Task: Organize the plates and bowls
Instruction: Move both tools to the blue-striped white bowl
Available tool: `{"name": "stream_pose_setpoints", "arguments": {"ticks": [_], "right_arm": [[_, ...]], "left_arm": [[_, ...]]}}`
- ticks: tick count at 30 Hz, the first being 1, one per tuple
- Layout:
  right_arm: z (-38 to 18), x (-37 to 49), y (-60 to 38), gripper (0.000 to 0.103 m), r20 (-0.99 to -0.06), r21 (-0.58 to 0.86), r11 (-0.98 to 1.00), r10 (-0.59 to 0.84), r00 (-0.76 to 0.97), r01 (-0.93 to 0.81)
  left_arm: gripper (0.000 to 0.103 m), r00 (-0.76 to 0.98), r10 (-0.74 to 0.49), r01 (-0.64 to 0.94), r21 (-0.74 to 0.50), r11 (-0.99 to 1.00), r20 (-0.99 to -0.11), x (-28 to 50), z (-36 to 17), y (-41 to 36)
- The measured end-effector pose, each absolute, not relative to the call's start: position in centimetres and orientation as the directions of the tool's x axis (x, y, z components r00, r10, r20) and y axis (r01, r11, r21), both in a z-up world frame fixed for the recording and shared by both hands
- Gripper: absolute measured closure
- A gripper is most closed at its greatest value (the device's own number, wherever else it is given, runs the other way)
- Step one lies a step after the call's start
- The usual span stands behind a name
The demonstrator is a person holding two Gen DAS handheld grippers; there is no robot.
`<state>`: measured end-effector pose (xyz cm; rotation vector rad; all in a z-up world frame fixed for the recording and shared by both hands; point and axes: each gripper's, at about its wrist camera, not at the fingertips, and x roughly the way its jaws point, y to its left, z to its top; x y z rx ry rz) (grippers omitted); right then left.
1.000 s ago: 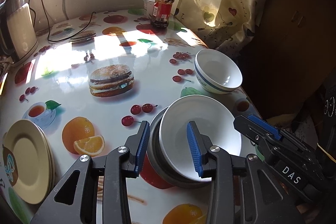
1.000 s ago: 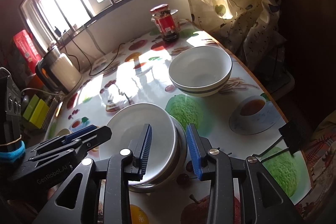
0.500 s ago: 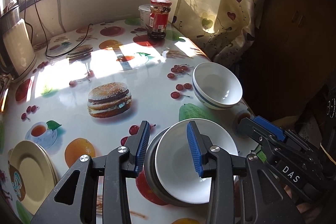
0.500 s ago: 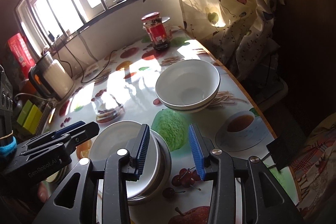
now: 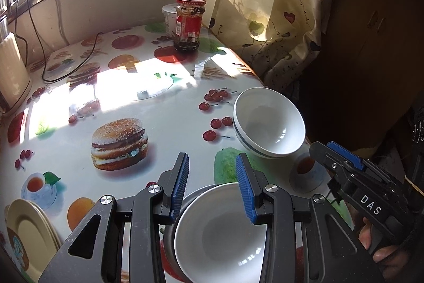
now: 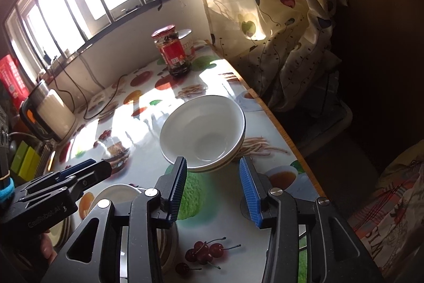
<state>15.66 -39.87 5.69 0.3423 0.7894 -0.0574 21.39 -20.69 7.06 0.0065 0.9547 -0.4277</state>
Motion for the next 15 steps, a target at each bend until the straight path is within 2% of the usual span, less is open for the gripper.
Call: {"name": "stream_pose_setpoints", "arguments": {"ticks": [15], "right_arm": [[4.0,18.8,-42.6,0.061,-0.738,0.264,0.94,0.053,0.673,0.215]], "left_arm": [[0.065,0.449,-0.396,0.348,-0.251,0.903,-0.801,25.2,6.0,-23.8]]}}
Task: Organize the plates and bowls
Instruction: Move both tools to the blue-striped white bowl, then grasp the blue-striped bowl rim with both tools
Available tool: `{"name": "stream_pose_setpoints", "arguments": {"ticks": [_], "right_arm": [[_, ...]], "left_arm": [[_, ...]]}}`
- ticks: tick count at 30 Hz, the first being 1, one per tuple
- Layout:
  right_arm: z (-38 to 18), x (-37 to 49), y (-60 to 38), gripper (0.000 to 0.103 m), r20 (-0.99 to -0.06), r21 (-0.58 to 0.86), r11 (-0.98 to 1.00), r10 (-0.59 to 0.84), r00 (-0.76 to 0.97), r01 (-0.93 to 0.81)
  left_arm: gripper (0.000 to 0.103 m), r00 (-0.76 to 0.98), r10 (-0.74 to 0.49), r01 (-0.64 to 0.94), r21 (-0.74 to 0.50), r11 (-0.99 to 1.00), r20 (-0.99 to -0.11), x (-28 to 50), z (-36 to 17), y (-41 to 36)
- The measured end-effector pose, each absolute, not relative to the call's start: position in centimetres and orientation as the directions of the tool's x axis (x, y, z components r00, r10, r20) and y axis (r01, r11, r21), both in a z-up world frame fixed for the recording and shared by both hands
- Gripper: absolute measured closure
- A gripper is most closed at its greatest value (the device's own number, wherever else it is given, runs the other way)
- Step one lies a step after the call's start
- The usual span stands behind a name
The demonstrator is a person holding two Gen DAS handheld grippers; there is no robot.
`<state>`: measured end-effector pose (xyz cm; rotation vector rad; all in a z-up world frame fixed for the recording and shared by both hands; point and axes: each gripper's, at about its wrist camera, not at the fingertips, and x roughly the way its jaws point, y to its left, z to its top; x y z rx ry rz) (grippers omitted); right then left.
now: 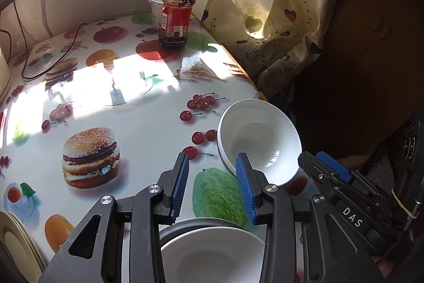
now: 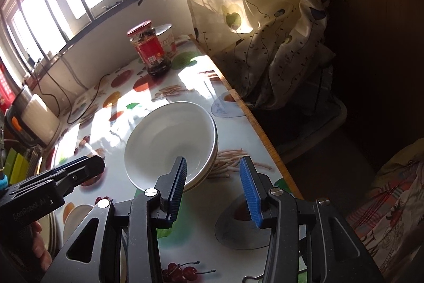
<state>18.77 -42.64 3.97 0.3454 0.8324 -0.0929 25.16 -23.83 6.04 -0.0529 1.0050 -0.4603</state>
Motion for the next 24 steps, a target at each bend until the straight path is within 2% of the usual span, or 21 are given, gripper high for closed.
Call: {"name": "stream_pose_setpoints", "arguments": {"ticks": [19,21,24], "right_arm": [[3.3,21.3,-42.5,0.062,-0.755,0.214,0.961,0.048,0.654,0.177],[3.2,21.5,-42.4,0.07,-0.756,0.209,0.962,0.047,0.653,0.173],[3.1,21.7,-42.3,0.076,-0.759,0.202,0.965,0.049,0.649,0.164]], "left_arm": [[0.065,0.393,-0.352,0.35,-0.216,0.912,-0.849,26.7,4.0,-26.6],[0.065,0.393,-0.349,0.349,-0.213,0.913,-0.851,26.8,4.0,-26.7],[0.072,0.399,-0.342,0.346,-0.206,0.915,-0.851,27.0,4.0,-26.8]]}}
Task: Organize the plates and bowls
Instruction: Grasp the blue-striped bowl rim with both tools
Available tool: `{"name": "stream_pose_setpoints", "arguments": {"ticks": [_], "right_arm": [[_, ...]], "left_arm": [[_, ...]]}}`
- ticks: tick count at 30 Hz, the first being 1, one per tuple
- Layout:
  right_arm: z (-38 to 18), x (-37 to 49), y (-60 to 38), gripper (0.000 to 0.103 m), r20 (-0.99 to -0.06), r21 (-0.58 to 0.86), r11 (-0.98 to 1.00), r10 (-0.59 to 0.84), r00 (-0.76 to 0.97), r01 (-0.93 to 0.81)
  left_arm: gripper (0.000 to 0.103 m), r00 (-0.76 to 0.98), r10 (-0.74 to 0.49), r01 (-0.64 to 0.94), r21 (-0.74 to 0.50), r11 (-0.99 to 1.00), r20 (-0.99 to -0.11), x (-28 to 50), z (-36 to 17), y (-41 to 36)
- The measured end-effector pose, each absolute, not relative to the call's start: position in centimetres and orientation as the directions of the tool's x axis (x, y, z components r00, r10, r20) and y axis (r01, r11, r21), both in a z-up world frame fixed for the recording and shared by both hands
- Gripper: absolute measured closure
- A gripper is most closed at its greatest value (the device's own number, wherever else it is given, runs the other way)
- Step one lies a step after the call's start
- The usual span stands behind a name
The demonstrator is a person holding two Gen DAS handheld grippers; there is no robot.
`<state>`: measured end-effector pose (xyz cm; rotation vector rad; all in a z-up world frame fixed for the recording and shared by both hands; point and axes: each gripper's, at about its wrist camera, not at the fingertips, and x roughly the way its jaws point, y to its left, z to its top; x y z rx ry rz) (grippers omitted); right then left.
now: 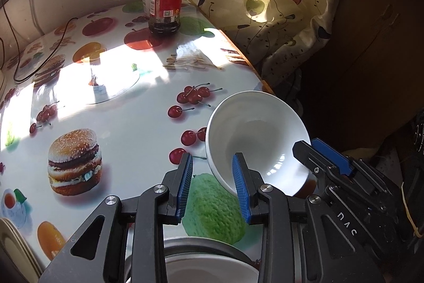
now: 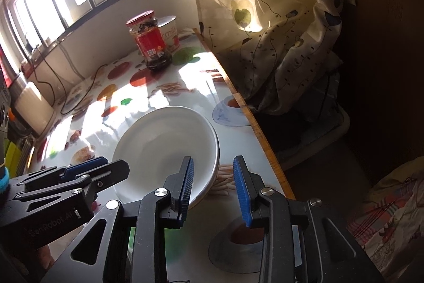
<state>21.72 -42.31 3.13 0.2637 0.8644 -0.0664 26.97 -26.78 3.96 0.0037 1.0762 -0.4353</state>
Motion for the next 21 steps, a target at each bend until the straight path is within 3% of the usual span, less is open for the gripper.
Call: {"name": "stream_pose_setpoints", "arguments": {"ticks": [7,10,21], "right_arm": [[3.03,21.93,-42.24,0.087,-0.76,0.198,0.967,0.049,0.648,0.16],[2.94,22.01,-42.22,0.09,-0.761,0.202,0.967,0.052,0.647,0.159],[2.9,22.03,-42.24,0.09,-0.76,0.203,0.966,0.053,0.648,0.159]], "left_arm": [[0.078,0.4,-0.336,0.347,-0.199,0.917,-0.853,27.05,3.79,-26.95],[0.087,0.402,-0.342,0.351,-0.202,0.914,-0.85,27.07,3.8,-26.97],[0.092,0.417,-0.331,0.353,-0.185,0.917,-0.847,27.06,3.9,-27.2]]}}
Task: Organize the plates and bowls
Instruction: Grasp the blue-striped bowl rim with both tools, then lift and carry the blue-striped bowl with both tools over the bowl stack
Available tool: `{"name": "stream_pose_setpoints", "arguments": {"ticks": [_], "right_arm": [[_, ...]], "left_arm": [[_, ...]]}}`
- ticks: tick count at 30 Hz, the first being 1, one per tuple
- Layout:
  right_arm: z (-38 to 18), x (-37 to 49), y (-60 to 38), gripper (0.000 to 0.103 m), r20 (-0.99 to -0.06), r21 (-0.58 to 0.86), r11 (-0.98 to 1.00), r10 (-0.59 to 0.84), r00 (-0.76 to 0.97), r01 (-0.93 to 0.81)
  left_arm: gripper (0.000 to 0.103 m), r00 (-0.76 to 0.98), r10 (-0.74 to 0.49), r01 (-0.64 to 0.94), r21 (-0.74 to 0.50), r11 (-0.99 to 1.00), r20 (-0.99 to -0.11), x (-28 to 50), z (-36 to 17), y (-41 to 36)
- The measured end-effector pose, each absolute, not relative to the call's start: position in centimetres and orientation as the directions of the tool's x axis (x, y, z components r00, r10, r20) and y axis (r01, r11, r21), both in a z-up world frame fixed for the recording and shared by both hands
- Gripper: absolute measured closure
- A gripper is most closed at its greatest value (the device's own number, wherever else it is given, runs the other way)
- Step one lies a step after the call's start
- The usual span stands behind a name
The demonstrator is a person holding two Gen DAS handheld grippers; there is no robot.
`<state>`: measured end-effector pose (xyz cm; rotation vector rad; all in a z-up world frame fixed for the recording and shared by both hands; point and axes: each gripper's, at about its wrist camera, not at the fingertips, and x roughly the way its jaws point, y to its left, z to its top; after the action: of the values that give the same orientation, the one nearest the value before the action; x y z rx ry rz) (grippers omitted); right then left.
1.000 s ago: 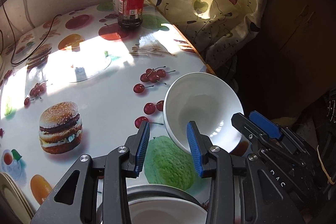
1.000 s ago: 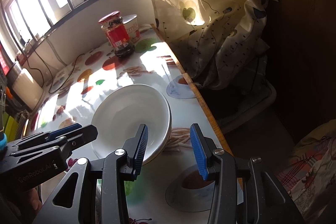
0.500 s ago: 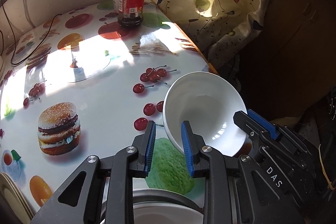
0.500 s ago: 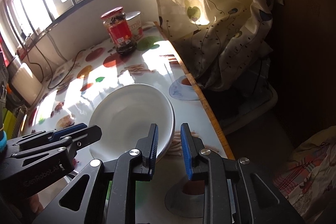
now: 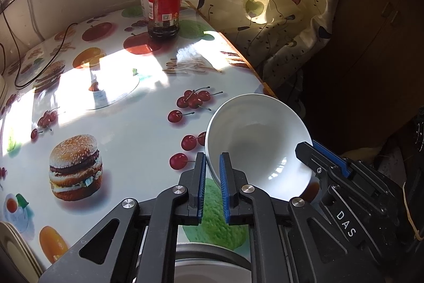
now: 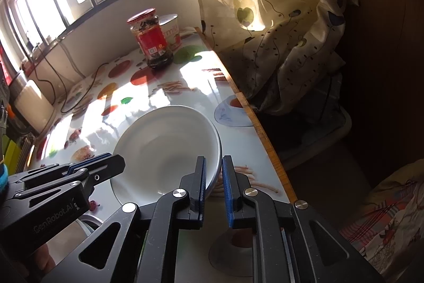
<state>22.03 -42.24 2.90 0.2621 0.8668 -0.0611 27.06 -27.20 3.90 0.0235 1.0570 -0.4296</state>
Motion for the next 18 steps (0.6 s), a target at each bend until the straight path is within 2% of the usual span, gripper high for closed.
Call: {"name": "stream_pose_setpoints", "arguments": {"ticks": [18], "right_arm": [[3.8,21.4,-42.3,0.091,-0.745,0.213,0.964,0.056,0.665,0.157]], "left_arm": [[0.092,0.448,-0.343,0.359,-0.185,0.915,-0.825,26.3,5.1,-26.8]]}}
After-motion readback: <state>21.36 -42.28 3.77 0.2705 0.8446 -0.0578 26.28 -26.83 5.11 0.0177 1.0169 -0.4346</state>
